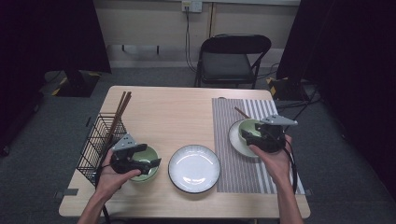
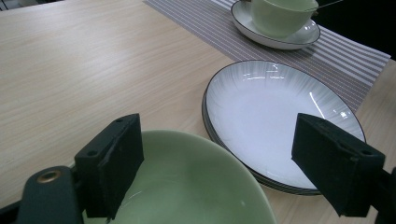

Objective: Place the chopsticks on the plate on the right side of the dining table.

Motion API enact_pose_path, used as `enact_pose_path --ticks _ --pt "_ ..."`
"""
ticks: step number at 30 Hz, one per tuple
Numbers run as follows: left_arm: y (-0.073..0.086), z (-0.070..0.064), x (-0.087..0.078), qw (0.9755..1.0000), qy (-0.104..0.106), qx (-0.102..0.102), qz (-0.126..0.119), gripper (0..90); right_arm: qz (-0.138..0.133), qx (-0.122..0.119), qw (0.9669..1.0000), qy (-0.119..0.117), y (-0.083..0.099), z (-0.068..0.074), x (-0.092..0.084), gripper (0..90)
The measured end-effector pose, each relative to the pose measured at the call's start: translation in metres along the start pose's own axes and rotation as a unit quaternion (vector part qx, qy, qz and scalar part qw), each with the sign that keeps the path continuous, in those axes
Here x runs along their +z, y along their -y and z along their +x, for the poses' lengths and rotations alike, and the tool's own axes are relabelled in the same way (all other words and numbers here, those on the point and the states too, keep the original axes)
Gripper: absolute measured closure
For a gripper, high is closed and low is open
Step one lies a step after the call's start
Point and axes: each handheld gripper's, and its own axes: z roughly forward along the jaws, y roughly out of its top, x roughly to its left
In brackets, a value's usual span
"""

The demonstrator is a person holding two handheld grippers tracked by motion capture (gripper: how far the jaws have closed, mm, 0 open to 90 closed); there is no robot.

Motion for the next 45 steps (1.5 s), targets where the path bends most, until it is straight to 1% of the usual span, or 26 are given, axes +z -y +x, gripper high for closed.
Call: enact_pose_path --ticks 4,8,13,14,19,21,23,25,26,27,28,30,32,34,36,40,42,43,45 --pt "0.001 0.001 -0.001 1.0000 -0.001 -0.005 0.000 16.3 0.006 -0.006 0.9999 -0.006 -0.007 0.004 0.009 38.8" --pt "0.002 0.002 -0.002 1.0000 -0.003 -0.004 -0.003 16.3 0.016 -0.007 0.9998 -0.010 -0.014 0.007 0.020 37.1" --pt "0.002 0.003 -0.004 1.0000 -0.005 -0.006 -0.006 16.3 0.019 -0.012 0.9995 -0.021 -0.024 0.012 0.030 35.1" --pt "0.002 0.003 -0.004 1.0000 -0.005 -0.007 -0.005 16.3 0.020 -0.010 0.9995 -0.020 -0.026 0.012 0.032 34.8" --pt "0.002 0.003 -0.005 0.9999 -0.006 -0.008 -0.005 16.3 0.018 -0.017 0.9995 -0.020 -0.039 0.016 0.042 33.4" --pt "0.002 0.004 -0.005 1.0000 -0.005 -0.005 -0.005 16.3 0.025 -0.022 0.9992 -0.020 -0.043 0.017 0.048 32.9" --pt "0.002 0.004 -0.004 1.0000 -0.006 -0.005 -0.005 16.3 0.026 -0.023 0.9993 -0.017 -0.047 0.017 0.055 32.7" --pt "0.003 0.004 -0.005 1.0000 -0.005 -0.006 -0.004 16.3 0.031 -0.031 0.9989 -0.018 -0.050 0.018 0.061 32.1" --pt "0.003 0.005 -0.006 1.0000 -0.007 -0.003 -0.002 16.3 0.032 -0.034 0.9988 -0.015 -0.051 0.019 0.064 32.0" --pt "0.003 0.005 -0.006 0.9999 -0.006 -0.008 -0.004 16.3 0.035 -0.032 0.9987 -0.015 -0.052 0.018 0.068 31.7" --pt "0.003 0.005 -0.006 1.0000 -0.005 -0.008 -0.003 16.3 0.041 -0.030 0.9985 -0.018 -0.053 0.017 0.071 31.3" --pt "0.003 0.004 -0.006 1.0000 -0.006 -0.005 -0.003 16.3 0.047 -0.028 0.9984 -0.015 -0.056 0.016 0.077 31.1" --pt "0.002 0.004 -0.007 1.0000 -0.006 0.000 -0.003 16.3 0.054 -0.033 0.9979 -0.013 -0.059 0.015 0.083 30.9" --pt "0.002 0.004 -0.008 1.0000 -0.004 -0.005 -0.007 16.3 0.054 -0.031 0.9979 -0.014 -0.062 0.014 0.087 30.7" --pt "0.002 0.003 -0.008 1.0000 -0.005 -0.003 -0.005 16.3 0.064 -0.032 0.9973 -0.019 -0.065 0.012 0.093 29.2" --pt "0.002 0.004 -0.008 1.0000 -0.003 -0.003 -0.007 16.3 0.064 -0.033 0.9972 -0.020 -0.071 0.010 0.101 28.8" --pt "0.002 0.004 -0.009 1.0000 -0.004 0.000 -0.006 16.3 0.073 -0.034 0.9966 -0.017 -0.072 0.008 0.106 27.0" --pt "0.002 0.003 -0.008 1.0000 -0.003 -0.003 -0.006 16.3 0.076 -0.032 0.9964 -0.018 -0.073 0.007 0.108 26.3" --pt "0.001 0.004 -0.009 1.0000 -0.003 0.000 -0.007 16.3 0.081 -0.027 0.9962 -0.016 -0.075 0.004 0.113 26.3"
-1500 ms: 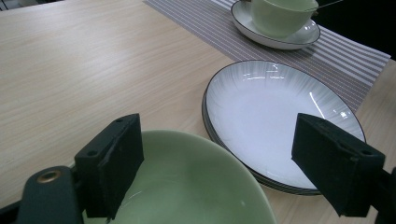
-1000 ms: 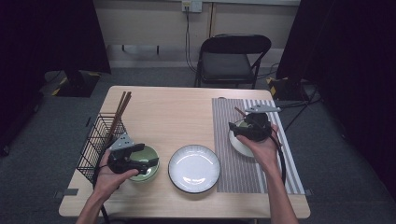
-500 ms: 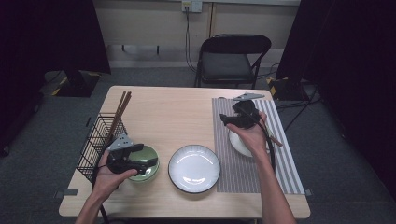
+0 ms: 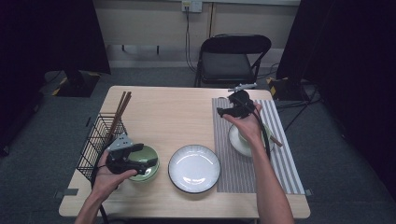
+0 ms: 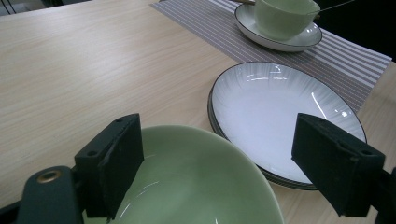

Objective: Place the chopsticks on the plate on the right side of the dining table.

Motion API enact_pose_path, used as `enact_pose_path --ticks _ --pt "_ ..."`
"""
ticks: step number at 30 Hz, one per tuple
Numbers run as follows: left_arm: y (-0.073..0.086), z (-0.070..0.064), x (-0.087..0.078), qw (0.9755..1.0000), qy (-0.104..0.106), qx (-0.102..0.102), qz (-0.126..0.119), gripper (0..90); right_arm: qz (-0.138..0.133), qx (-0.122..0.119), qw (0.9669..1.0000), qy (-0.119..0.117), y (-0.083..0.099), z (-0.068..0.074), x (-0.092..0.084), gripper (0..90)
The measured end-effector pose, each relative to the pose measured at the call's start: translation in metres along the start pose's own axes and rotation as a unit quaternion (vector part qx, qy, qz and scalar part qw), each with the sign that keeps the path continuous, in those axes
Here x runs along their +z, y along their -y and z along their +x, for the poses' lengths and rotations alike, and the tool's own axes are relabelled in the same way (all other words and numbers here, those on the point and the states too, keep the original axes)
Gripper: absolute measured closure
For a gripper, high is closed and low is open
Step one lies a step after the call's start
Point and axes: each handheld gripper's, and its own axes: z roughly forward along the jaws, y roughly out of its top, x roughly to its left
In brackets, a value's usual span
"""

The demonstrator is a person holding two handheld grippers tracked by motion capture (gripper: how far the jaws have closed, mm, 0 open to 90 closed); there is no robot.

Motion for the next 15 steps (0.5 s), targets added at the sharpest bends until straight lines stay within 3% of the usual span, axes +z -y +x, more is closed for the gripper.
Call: enact_pose_path --ticks 9,15 --pt "0.001 -0.001 -0.001 1.0000 0.002 0.003 0.001 16.3 0.020 0.005 0.9998 0.005 -0.011 -0.011 0.021 25.1" --pt "0.001 -0.002 0.001 1.0000 0.003 0.001 0.003 16.3 0.039 0.010 0.9992 0.008 -0.007 -0.021 0.035 24.9"
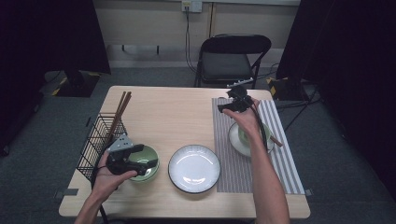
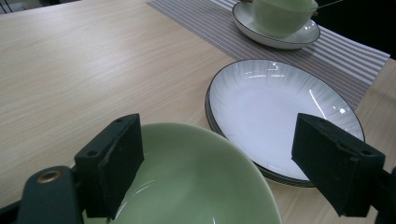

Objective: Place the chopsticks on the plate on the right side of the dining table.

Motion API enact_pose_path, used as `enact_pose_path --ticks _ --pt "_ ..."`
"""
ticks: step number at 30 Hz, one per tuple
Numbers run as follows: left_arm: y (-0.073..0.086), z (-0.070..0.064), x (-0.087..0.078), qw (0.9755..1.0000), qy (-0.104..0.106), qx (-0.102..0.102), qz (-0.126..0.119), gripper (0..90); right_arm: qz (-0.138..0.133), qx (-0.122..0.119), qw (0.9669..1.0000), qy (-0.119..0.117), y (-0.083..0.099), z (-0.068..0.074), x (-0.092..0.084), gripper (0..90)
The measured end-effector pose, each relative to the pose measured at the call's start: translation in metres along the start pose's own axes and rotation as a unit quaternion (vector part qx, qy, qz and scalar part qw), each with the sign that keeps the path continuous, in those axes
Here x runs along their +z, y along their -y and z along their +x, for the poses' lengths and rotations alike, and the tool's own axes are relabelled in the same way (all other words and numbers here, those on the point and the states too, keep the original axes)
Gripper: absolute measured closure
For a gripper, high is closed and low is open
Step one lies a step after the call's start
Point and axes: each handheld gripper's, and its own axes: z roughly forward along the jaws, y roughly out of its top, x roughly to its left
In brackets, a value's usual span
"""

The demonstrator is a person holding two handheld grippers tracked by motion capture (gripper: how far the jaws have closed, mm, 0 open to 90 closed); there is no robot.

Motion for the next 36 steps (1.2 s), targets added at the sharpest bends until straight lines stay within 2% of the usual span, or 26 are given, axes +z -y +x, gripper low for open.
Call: enact_pose_path --ticks 4,8,10,12,15,20,22,25,27,28,31,36 --pt "0.000 -0.001 0.001 1.0000 0.001 0.002 0.001 16.3 0.022 0.014 0.9996 0.006 0.003 -0.009 0.009 25.4" --pt "0.000 -0.001 0.002 1.0000 0.002 0.003 0.002 16.3 0.029 0.029 0.9992 0.000 0.006 -0.020 0.015 25.1" --pt "0.000 -0.002 0.004 1.0000 0.004 0.005 0.004 16.3 0.028 0.047 0.9985 -0.009 0.007 -0.024 0.016 24.9" --pt "0.000 -0.004 0.006 0.9999 0.006 0.007 0.006 16.3 0.025 0.046 0.9986 -0.004 0.004 -0.024 0.016 24.4" --pt "0.001 -0.006 0.009 0.9999 0.008 0.008 0.011 16.3 0.037 0.048 0.9982 -0.005 0.000 -0.028 0.019 23.6" --pt "0.001 -0.006 0.009 0.9998 0.010 0.009 0.012 16.3 0.053 0.078 0.9955 -0.004 0.003 -0.040 0.031 24.3" --pt "0.001 -0.006 0.010 0.9999 0.009 0.007 0.011 16.3 0.066 0.090 0.9937 -0.014 0.005 -0.044 0.037 23.7" --pt "0.001 -0.007 0.011 0.9997 0.010 0.015 0.016 16.3 0.081 0.103 0.9911 -0.020 0.008 -0.047 0.042 24.4" --pt "0.001 -0.009 0.012 0.9997 0.012 0.013 0.016 16.3 0.080 0.097 0.9920 -0.005 0.009 -0.049 0.045 23.1" --pt "0.000 -0.009 0.012 0.9998 0.013 0.012 0.014 16.3 0.076 0.105 0.9915 0.004 0.009 -0.050 0.044 23.0" --pt "0.001 -0.011 0.012 0.9996 0.015 0.015 0.016 16.3 0.085 0.117 0.9894 0.006 0.010 -0.053 0.047 21.2" --pt "0.001 -0.010 0.013 0.9995 0.015 0.018 0.019 16.3 0.098 0.123 0.9873 0.017 0.015 -0.058 0.053 21.4"
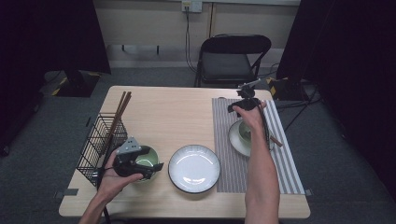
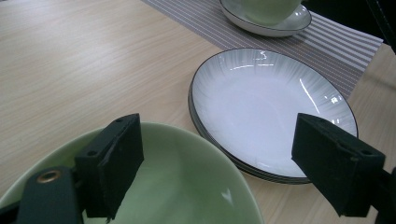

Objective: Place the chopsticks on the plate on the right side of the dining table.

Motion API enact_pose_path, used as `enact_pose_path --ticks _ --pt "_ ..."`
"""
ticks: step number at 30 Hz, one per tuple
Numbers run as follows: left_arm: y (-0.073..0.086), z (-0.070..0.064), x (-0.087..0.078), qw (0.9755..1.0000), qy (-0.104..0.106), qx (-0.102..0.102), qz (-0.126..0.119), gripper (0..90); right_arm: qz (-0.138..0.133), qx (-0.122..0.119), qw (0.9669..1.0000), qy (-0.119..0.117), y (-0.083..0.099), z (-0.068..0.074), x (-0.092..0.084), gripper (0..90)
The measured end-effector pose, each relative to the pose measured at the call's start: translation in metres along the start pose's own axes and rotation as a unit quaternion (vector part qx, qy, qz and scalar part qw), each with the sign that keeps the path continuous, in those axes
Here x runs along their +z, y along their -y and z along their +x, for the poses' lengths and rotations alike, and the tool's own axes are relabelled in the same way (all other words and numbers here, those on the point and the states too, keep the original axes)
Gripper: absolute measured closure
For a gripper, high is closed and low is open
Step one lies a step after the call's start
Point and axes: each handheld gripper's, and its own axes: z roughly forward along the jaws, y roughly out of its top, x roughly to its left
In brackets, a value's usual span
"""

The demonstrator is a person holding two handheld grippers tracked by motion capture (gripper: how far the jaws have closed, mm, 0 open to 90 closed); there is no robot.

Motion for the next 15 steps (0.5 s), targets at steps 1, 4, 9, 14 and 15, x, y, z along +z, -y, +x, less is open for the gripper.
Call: enact_pose_path --ticks 1,4,9,14,15 --pt "0.000 0.000 0.000 1.0000 0.001 0.001 0.000 16.2 0.002 0.003 1.0000 -0.004 0.000 0.000 0.001 21.6" --pt "0.001 0.000 0.001 1.0000 0.001 -0.002 0.003 16.2 0.000 0.001 1.0000 0.005 0.000 -0.001 0.002 21.6" --pt "0.001 -0.002 0.002 1.0000 0.003 -0.001 0.004 16.2 0.012 0.003 0.9999 0.009 0.001 -0.003 0.007 21.0" --pt "0.001 -0.002 0.002 1.0000 0.003 0.005 0.005 16.2 0.013 0.007 0.9998 0.016 0.002 -0.005 0.010 21.0" --pt "0.001 -0.002 0.002 1.0000 0.003 0.005 0.005 16.2 0.016 0.006 0.9997 0.018 0.002 -0.004 0.011 21.1"
